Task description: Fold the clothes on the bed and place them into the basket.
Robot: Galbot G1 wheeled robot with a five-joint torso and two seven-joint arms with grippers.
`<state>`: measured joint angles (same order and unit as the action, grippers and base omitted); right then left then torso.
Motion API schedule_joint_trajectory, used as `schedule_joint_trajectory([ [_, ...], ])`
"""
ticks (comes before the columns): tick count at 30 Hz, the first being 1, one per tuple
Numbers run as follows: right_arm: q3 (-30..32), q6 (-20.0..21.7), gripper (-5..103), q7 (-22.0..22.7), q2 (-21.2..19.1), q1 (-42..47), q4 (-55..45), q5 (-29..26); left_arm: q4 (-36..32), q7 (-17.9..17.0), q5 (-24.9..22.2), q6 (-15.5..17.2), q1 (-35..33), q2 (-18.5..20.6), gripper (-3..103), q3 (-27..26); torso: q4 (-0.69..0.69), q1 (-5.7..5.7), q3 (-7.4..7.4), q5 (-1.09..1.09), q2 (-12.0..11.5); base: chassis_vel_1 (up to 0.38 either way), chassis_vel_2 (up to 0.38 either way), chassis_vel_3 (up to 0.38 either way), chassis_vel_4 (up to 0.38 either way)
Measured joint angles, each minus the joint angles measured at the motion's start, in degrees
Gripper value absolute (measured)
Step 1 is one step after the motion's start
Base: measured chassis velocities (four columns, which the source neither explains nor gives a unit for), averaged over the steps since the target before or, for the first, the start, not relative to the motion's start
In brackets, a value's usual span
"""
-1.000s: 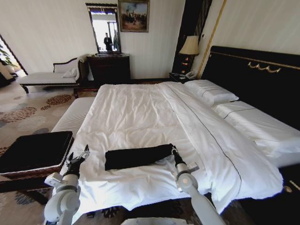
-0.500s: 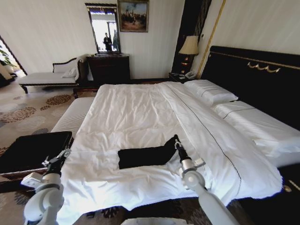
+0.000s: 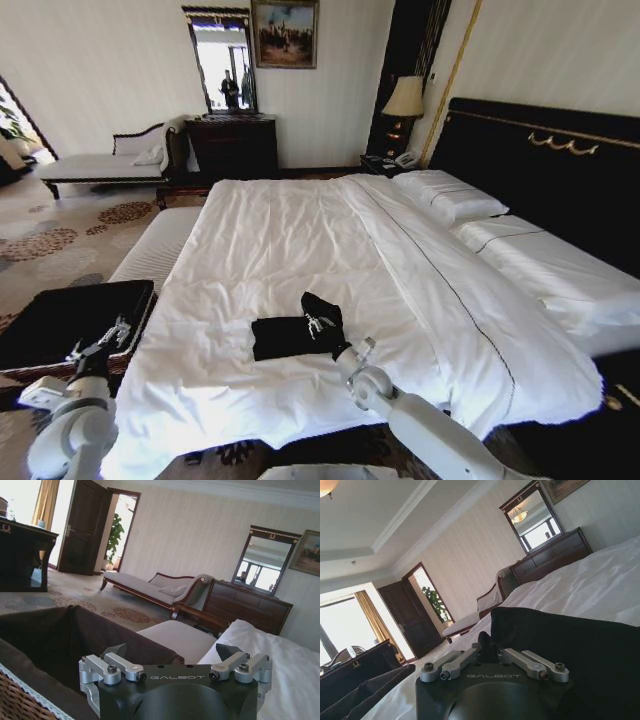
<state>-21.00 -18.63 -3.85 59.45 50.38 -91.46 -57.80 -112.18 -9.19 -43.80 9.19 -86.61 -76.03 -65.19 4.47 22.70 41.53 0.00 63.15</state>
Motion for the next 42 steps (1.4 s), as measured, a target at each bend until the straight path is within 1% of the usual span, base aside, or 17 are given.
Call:
schedule_joint_trajectory([
  [2,-0.52,0.00,4,0.01,0.22,-0.68,0.41,-0.06,0.67,0.01,0.00,-0.16,0.14,0.33,100,-0.45,0.00,0.00,0.00,-0.01,0.00,0.000,0.000,0.000,0.000],
  [4,-2.64,0.09,4,0.17,1.26,-3.61,1.92,-0.61,3.92,0.25,0.05,-0.95,0.63,2.09,100,-2.41,-0.01,0.00,0.00,-0.02,0.00,0.000,0.000,0.000,0.000],
  [5,-2.64,0.09,4,0.17,1.26,-3.61,1.92,-0.61,3.92,0.25,0.05,-0.95,0.63,2.09,100,-2.41,-0.01,0.00,0.00,-0.02,0.00,0.000,0.000,0.000,0.000],
  [9,-6.92,0.41,4,0.47,3.02,-8.52,4.00,-1.52,8.86,0.68,0.01,-2.04,1.30,5.10,100,-5.12,-0.03,0.00,0.00,-0.02,0.00,0.000,0.000,0.000,0.000],
  [10,-6.92,0.41,4,0.47,3.02,-8.52,4.00,-1.52,8.86,0.68,0.01,-2.04,1.30,5.10,100,-5.12,-0.03,0.00,0.00,-0.02,0.00,0.000,0.000,0.000,0.000],
  [12,-9.86,0.54,4,0.65,3.86,-10.68,4.74,-1.79,10.16,0.73,0.01,-2.29,1.48,5.80,100,-5.80,-0.02,0.00,0.00,-0.02,0.00,0.000,0.000,0.000,0.000],
  [15,-11.58,0.72,4,1.08,4.75,-11.53,5.04,-1.82,10.25,0.74,-0.04,-2.30,1.48,5.76,100,-5.93,0.00,0.00,0.00,-0.02,0.00,0.000,0.000,0.000,0.000],
  [16,-12.88,1.00,4,1.67,5.87,-11.90,5.35,-1.81,9.98,0.75,-0.08,-2.30,1.41,5.31,100,-5.95,-0.01,0.00,0.00,-0.01,0.00,0.000,0.000,0.000,0.000],
  [20,-13.80,1.17,4,2.12,7.26,-11.83,6.02,-1.53,9.42,0.75,-0.11,-2.30,1.28,4.58,100,-5.95,-0.02,0.00,0.00,-0.01,0.00,0.000,0.000,0.000,0.000],
  [30,-14.24,1.25,4,2.53,8.23,-7.70,5.81,0.61,7.50,0.56,-0.41,-2.26,0.72,3.77,100,-6.08,0.00,0.00,-0.01,-0.01,0.00,0.000,0.000,0.000,0.000],
  [33,-14.23,1.31,4,3.51,8.93,-7.15,6.06,1.49,7.25,0.49,-0.41,-2.18,0.69,3.68,100,-6.08,-0.01,0.00,-0.01,-0.01,0.00,0.000,0.000,0.000,0.000],
  [35,-14.25,1.62,4,5.26,9.57,-6.69,6.12,2.60,7.02,0.45,-0.42,-2.09,0.66,3.62,100,-6.07,-0.02,0.00,-0.01,0.00,0.00,0.000,0.000,0.000,0.000],
  [36,-14.37,1.81,2,5.86,9.57,-6.44,5.84,3.16,6.89,0.41,-0.44,-2.06,0.63,3.62,100,-6.07,-0.02,0.00,-0.01,0.00,0.00,0.000,0.000,0.000,0.000],
  [38,-14.56,1.83,13,6.31,9.26,-6.24,4.95,4.09,6.85,0.40,-0.51,-2.00,0.57,3.70,100,-6.08,-0.02,0.00,-0.01,0.00,0.00,0.000,0.000,0.000,0.000],
  [39,-14.56,1.83,13,6.31,9.26,-6.24,4.95,4.09,6.85,0.40,-0.51,-2.00,0.57,3.70,100,-6.08,-0.02,0.00,-0.01,0.00,0.00,0.000,0.000,0.000,0.000],
  [41,-14.64,1.08,24,6.91,8.25,-6.09,2.58,4.86,6.90,0.34,-0.88,-1.86,0.48,3.99,100,-6.32,-0.02,0.00,-0.01,0.00,0.00,0.000,0.000,0.000,0.000],
  [42,-14.40,0.48,24,6.85,8.00,-6.02,1.72,4.79,7.01,0.33,-0.96,-1.85,0.48,4.07,100,-6.40,-0.01,-0.01,-0.01,0.00,0.00,0.000,0.000,0.000,0.000],
])
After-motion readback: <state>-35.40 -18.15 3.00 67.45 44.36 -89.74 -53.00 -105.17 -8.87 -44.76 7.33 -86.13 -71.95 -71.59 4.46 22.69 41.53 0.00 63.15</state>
